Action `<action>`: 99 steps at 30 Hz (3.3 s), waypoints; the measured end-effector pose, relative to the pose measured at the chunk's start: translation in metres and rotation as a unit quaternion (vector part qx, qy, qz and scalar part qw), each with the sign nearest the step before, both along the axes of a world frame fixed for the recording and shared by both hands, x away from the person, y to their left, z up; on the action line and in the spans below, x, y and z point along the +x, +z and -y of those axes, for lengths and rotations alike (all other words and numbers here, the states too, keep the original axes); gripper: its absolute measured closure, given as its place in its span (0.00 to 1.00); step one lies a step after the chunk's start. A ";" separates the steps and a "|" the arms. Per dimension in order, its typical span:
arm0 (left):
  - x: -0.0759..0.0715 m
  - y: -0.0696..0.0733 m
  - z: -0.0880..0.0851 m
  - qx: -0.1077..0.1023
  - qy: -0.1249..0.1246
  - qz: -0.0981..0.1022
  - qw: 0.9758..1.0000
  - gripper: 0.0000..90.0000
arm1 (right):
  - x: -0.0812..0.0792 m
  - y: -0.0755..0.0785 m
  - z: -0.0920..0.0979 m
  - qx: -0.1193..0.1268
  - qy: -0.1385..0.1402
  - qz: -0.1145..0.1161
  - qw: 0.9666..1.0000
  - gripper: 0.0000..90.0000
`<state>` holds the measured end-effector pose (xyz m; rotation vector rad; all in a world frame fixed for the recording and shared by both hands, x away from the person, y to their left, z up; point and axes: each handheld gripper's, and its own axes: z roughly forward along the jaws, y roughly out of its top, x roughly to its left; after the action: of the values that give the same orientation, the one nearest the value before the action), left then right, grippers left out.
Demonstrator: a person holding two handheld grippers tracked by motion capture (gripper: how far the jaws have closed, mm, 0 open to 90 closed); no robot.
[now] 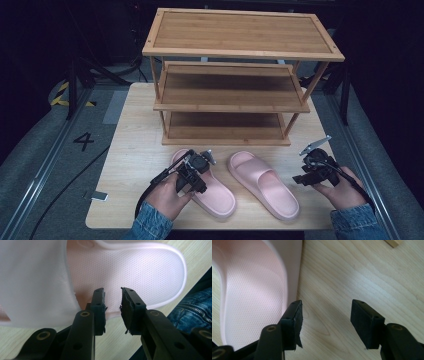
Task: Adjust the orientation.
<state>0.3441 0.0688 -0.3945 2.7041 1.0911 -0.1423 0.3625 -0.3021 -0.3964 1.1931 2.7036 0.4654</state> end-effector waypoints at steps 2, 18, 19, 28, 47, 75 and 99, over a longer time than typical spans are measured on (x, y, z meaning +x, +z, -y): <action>-0.001 0.001 -0.003 0.016 0.006 0.006 1.000 0.80 | 0.001 0.001 -0.002 0.001 0.003 0.002 1.000 0.49; 0.010 0.011 -0.055 0.013 0.069 0.015 0.997 0.66 | 0.010 0.000 -0.008 0.001 0.015 -0.001 1.000 0.49; 0.010 0.012 -0.057 0.009 0.072 0.015 0.997 0.64 | 0.010 0.000 -0.008 0.001 0.015 -0.001 1.000 0.49; 0.004 0.020 -0.050 -0.032 0.054 -0.005 0.998 0.51 | 0.010 -0.001 -0.002 0.010 0.004 -0.006 1.000 0.48; 0.009 -0.009 -0.023 -0.010 0.059 0.017 0.998 0.88 | 0.001 0.003 0.005 -0.005 -0.002 0.008 1.000 0.51; 0.009 0.067 -0.016 -0.043 -0.005 0.048 0.998 0.93 | -0.015 0.004 0.017 -0.005 -0.023 0.009 1.000 0.51; 0.020 0.168 -0.002 -0.055 -0.051 0.093 0.993 0.92 | -0.016 -0.012 0.001 -0.008 -0.005 -0.006 1.000 0.51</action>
<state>0.3639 0.0705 -0.2261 2.6138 0.8659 0.0307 0.3465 -0.3030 -0.4088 1.2075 2.7056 0.4373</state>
